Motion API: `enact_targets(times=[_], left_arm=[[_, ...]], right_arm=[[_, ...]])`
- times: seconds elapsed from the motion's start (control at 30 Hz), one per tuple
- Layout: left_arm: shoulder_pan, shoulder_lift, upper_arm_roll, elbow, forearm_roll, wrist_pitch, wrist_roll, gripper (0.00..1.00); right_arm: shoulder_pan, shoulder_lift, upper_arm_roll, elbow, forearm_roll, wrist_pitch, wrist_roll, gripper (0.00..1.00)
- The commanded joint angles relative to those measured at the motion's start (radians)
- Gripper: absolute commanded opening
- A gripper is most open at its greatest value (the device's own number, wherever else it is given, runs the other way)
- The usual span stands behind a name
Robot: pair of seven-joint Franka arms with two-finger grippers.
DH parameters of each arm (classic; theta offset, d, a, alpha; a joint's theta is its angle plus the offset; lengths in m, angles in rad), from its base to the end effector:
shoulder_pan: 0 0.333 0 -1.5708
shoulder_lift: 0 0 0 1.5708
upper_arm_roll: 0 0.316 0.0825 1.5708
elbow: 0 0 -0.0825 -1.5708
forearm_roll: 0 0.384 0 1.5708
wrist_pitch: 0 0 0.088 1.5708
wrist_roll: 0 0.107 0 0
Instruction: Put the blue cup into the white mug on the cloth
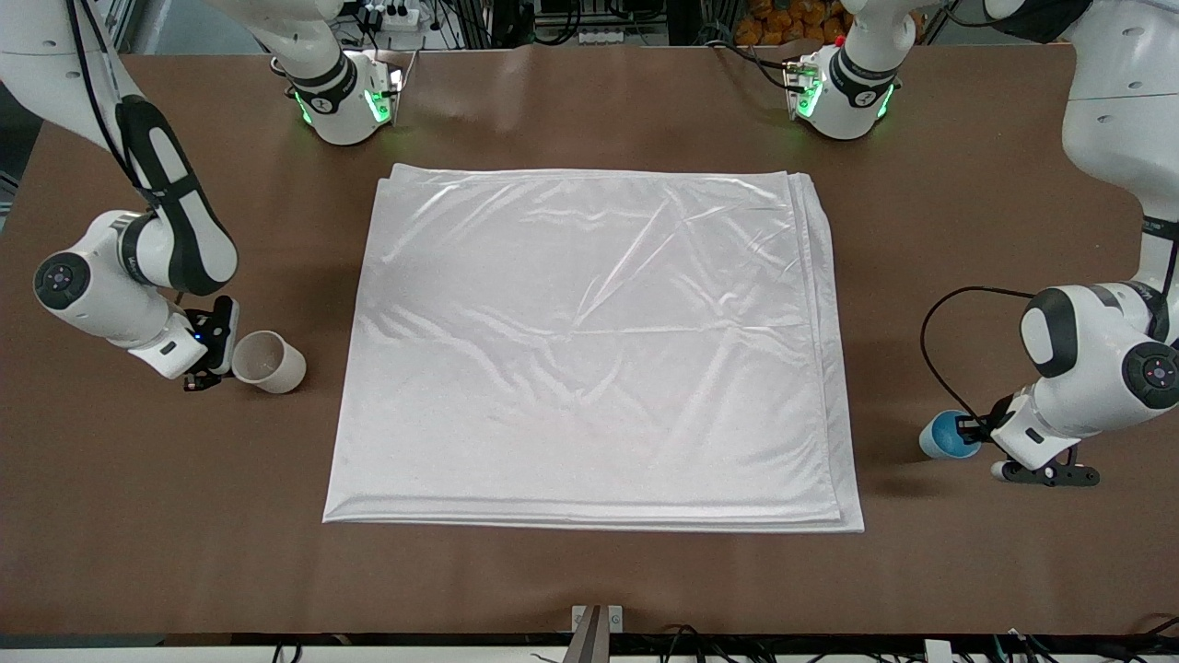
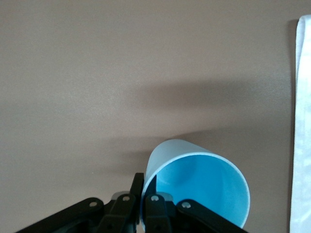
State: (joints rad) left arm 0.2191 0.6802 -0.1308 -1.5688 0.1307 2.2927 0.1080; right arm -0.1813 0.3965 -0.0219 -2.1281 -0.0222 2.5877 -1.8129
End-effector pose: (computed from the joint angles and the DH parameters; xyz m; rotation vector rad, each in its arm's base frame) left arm 0.7023 0.0787 0.2502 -3.1149 0.1134 -0.0761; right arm 0.5703 -0.1170 0.2260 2.1103 2.2395 0.0249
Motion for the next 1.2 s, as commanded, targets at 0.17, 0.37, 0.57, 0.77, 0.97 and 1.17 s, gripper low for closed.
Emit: enact_targets(times=[0.17, 0.37, 0.57, 0.77, 0.97, 1.17], left_arm=[[0.0, -0.016, -0.003, -0.008, 0.006, -0.002, -0.024, 0.0], [0.0, -0.022, -0.003, -0.007, 0.006, -0.004, -0.024, 0.0], [-0.001, -0.034, -0.006, -0.007, 0.004, -0.007, -0.031, 0.0], [-0.001, -0.039, -0.009, -0.008, 0.006, -0.022, -0.048, 0.0], [-0.004, -0.068, -0.01, -0.008, 0.006, -0.047, -0.071, 0.0], [-0.009, -0.085, -0.012, -0.008, 0.006, -0.076, -0.091, 0.0]], right_arm=[[0.023, -0.123, 0.12, -0.009, 0.005, -0.095, 0.142, 0.0], [0.025, -0.136, 0.252, 0.014, 0.005, -0.152, 0.322, 0.0], [0.118, -0.13, 0.324, 0.034, -0.001, -0.156, 0.553, 0.0], [0.236, -0.102, 0.324, 0.06, -0.008, -0.155, 0.727, 0.0], [0.367, -0.054, 0.316, 0.103, -0.028, -0.153, 0.915, 0.0], [0.437, 0.021, 0.316, 0.172, -0.128, -0.153, 1.056, 0.0]])
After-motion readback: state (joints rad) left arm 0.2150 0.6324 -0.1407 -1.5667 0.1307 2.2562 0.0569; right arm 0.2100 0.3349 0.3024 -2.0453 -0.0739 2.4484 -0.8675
